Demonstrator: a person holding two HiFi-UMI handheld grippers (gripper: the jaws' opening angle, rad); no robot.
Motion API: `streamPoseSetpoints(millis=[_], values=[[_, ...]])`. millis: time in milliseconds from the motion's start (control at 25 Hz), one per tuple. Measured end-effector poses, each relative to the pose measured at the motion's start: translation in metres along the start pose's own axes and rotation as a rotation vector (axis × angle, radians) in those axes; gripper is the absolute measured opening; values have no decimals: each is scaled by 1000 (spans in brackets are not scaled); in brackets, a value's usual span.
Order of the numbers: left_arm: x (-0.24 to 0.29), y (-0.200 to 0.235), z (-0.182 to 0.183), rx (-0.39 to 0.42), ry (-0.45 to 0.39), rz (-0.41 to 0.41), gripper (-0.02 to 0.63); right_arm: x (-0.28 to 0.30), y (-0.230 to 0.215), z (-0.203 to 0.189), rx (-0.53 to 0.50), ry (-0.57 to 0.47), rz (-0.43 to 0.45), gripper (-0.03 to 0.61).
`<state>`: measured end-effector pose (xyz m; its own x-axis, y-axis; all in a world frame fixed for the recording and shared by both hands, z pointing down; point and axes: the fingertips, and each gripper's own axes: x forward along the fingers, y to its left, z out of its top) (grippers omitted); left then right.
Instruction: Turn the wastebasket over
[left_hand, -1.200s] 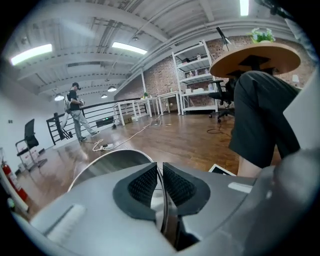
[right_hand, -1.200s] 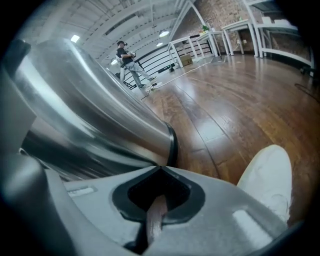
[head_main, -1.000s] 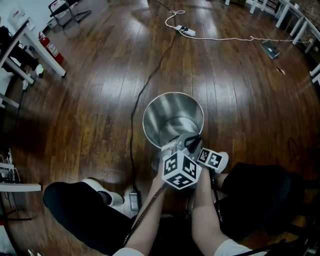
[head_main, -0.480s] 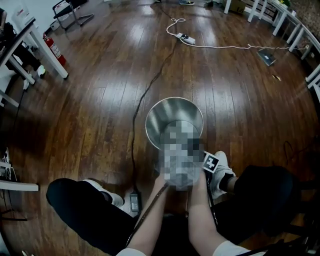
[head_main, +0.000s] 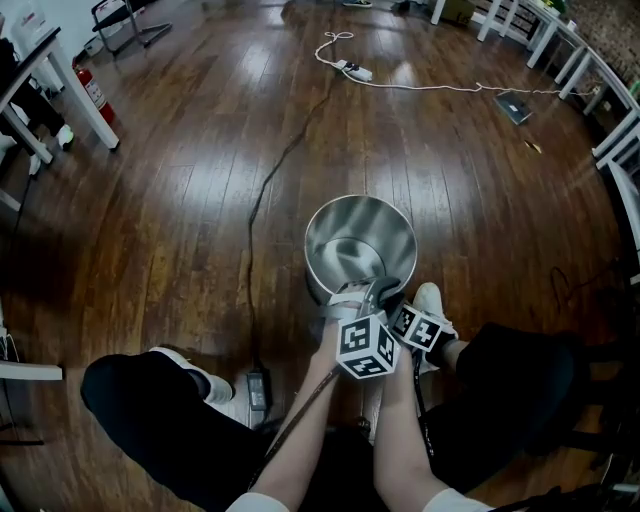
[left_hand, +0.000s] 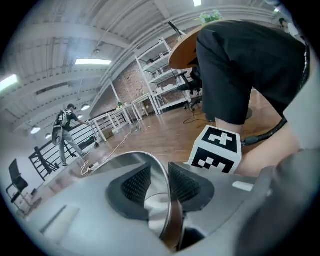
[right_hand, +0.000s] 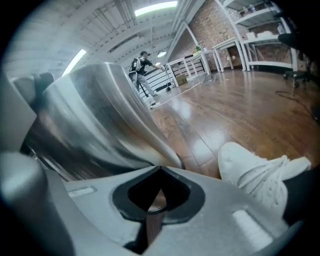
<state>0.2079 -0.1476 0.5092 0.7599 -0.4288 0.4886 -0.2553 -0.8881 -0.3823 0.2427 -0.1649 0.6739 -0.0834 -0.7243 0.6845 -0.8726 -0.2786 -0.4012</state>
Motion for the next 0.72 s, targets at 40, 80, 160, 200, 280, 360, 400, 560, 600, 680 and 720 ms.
streamPoseSetpoints(millis=[40,80,160,200,280,360,400,560,600,680,720], values=[[-5,0,3,-45,-40,8,151,-9,-1,3,-14,-26,0,-17],[-15,4,6,-120,-90,23,169,-19,1,7,-34,-55,15,-17],[-43,23,9,-321,-196,69,214,-40,14,17,-105,-120,63,-17],[-60,34,8,-410,-245,100,234,-52,25,24,-148,-157,91,-17],[-96,51,3,-504,-305,173,268,-82,50,36,-207,-249,152,-17],[-127,54,-4,-511,-308,228,272,-119,77,43,-228,-348,223,-17],[-141,51,-6,-512,-305,240,273,-138,90,44,-243,-391,255,-17],[-193,32,7,-573,-372,216,282,-219,138,39,-370,-533,319,-12],[-205,27,11,-579,-398,217,287,-237,146,35,-409,-562,313,-5],[-230,17,15,-558,-428,236,287,-270,157,22,-458,-608,292,23],[-243,10,16,-537,-431,250,287,-284,160,12,-465,-622,283,36]])
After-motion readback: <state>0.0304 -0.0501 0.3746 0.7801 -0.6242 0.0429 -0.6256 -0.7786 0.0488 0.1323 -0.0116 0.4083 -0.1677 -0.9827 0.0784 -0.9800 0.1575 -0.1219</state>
